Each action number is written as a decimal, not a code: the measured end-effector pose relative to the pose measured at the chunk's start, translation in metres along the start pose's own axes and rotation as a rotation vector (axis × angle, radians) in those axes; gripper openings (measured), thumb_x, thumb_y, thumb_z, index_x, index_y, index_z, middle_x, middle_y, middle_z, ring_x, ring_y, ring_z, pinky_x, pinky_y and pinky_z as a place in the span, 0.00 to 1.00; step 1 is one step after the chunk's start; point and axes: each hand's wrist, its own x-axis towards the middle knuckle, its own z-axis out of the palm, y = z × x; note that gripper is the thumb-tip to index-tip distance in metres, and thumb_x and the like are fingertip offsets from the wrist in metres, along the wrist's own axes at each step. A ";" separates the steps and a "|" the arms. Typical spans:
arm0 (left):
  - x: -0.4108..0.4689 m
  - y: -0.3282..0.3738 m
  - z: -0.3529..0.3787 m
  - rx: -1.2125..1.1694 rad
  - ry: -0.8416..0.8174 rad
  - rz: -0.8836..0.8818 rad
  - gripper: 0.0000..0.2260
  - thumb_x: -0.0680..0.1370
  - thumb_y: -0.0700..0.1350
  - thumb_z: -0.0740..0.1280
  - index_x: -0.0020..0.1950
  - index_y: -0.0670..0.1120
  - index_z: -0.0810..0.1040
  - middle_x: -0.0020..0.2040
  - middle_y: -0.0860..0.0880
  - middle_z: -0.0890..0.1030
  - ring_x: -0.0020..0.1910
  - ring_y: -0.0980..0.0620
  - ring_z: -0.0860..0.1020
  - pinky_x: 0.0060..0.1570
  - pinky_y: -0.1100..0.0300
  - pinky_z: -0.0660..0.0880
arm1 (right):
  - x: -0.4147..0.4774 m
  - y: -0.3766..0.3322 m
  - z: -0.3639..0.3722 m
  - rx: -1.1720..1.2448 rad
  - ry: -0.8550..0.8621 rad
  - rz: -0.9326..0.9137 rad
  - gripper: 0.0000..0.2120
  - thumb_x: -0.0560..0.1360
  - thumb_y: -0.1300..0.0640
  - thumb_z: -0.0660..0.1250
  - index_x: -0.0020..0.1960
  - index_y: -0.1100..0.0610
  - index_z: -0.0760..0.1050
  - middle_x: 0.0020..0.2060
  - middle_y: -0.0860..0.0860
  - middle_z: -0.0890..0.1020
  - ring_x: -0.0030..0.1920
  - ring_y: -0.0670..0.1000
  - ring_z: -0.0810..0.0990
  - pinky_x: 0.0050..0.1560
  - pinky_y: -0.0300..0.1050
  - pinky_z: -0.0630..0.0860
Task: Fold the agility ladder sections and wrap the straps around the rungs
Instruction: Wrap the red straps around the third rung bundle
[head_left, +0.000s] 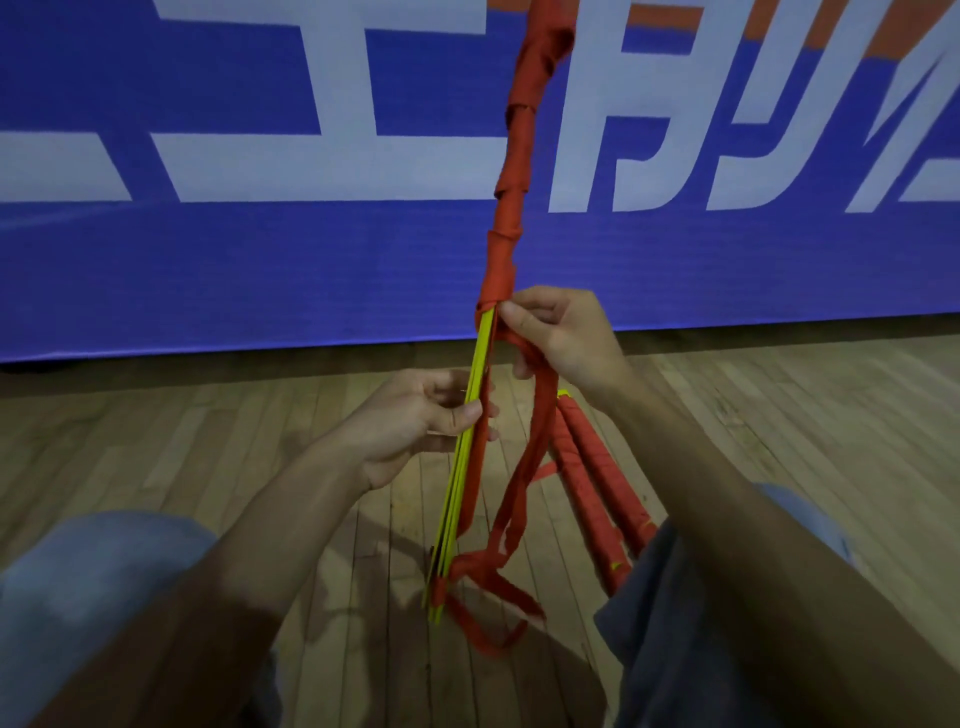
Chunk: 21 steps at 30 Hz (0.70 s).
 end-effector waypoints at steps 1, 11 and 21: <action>0.002 -0.001 -0.001 0.015 0.048 -0.013 0.09 0.75 0.35 0.68 0.55 0.41 0.79 0.49 0.43 0.84 0.48 0.46 0.84 0.45 0.56 0.79 | -0.001 0.001 0.002 -0.061 0.006 0.003 0.04 0.79 0.62 0.65 0.48 0.59 0.79 0.32 0.47 0.84 0.22 0.49 0.78 0.24 0.40 0.76; 0.013 -0.017 0.000 0.548 0.463 0.098 0.15 0.67 0.47 0.79 0.49 0.47 0.80 0.40 0.53 0.80 0.40 0.55 0.79 0.41 0.58 0.75 | -0.006 0.002 0.018 -0.101 -0.048 0.070 0.04 0.77 0.55 0.70 0.49 0.55 0.81 0.27 0.48 0.81 0.20 0.49 0.75 0.24 0.39 0.71; 0.012 -0.016 0.004 0.590 0.373 0.274 0.17 0.68 0.53 0.78 0.49 0.48 0.75 0.42 0.52 0.81 0.39 0.52 0.79 0.41 0.53 0.76 | 0.000 0.007 0.011 0.051 0.157 0.098 0.07 0.77 0.62 0.69 0.40 0.61 0.78 0.19 0.47 0.74 0.16 0.44 0.66 0.19 0.36 0.62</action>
